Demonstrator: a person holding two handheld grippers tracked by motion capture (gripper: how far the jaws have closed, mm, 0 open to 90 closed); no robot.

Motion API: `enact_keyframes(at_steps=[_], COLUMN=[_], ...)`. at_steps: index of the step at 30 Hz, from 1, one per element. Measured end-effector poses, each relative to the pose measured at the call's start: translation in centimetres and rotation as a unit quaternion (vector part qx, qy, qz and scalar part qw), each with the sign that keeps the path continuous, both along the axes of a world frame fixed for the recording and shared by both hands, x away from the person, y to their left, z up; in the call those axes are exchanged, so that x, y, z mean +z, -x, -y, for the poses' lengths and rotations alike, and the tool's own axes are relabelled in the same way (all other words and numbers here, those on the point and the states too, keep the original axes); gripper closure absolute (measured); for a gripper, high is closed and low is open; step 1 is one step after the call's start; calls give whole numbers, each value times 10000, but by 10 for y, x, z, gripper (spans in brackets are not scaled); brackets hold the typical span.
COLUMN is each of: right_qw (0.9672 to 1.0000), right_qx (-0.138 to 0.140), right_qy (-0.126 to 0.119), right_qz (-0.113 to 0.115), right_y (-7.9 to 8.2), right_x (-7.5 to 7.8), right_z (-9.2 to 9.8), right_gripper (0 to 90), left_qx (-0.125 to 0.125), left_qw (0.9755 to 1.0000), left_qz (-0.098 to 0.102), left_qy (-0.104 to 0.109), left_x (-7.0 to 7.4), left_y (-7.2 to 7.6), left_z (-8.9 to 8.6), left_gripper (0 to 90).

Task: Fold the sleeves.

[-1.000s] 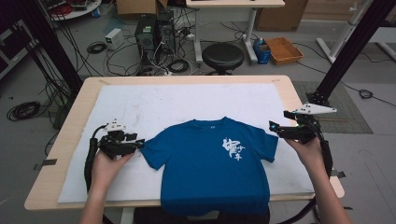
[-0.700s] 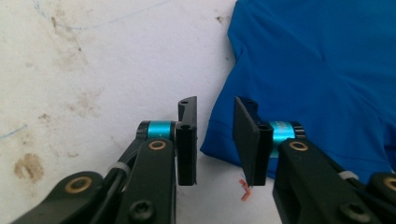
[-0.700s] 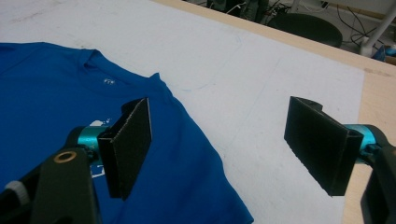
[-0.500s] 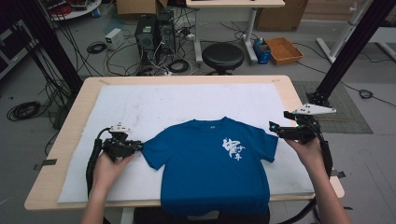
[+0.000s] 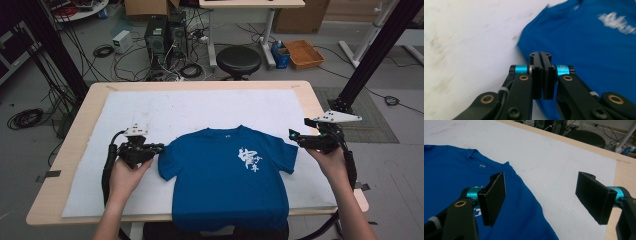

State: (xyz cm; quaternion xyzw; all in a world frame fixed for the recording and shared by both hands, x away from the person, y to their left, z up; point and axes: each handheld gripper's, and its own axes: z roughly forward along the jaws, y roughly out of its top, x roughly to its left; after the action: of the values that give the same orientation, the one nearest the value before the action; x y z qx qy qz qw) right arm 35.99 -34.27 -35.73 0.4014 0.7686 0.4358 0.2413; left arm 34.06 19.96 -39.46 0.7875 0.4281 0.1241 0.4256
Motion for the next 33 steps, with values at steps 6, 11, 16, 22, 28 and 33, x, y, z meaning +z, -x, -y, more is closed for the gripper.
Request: enact_keyframes(at_steps=[6,11,16,22,28,33], right_qw=[10000,10000,10000,9999,9998,9994], right_qx=[-11,-25,-56,-142,-170,-304], right_qy=[-20,-19,-4,24,79,98], right_qz=[39,39,39,-40,-62,-120], right_y=[1,2,2,0,-1,-2], right_x=[3,4,4,-1,-2,-6], right_z=[1,2,3,6,5,11], right_gripper=[242,248,254,255,256,274], left_qx=[-314,-500,-544,-828,-907,-850], left_qw=[9979,9955,9943,9929,9935,9951], left_qz=[-229,-407,-631,-499,-296,295], left_qy=[524,695,664,695,616,405], left_x=[27,26,9,-4,-7,-1], left_y=[1,-5,-20,-23,-23,-16], left_z=[59,94,123,133,134,125], left_gripper=[880,880,879,841,800,652])
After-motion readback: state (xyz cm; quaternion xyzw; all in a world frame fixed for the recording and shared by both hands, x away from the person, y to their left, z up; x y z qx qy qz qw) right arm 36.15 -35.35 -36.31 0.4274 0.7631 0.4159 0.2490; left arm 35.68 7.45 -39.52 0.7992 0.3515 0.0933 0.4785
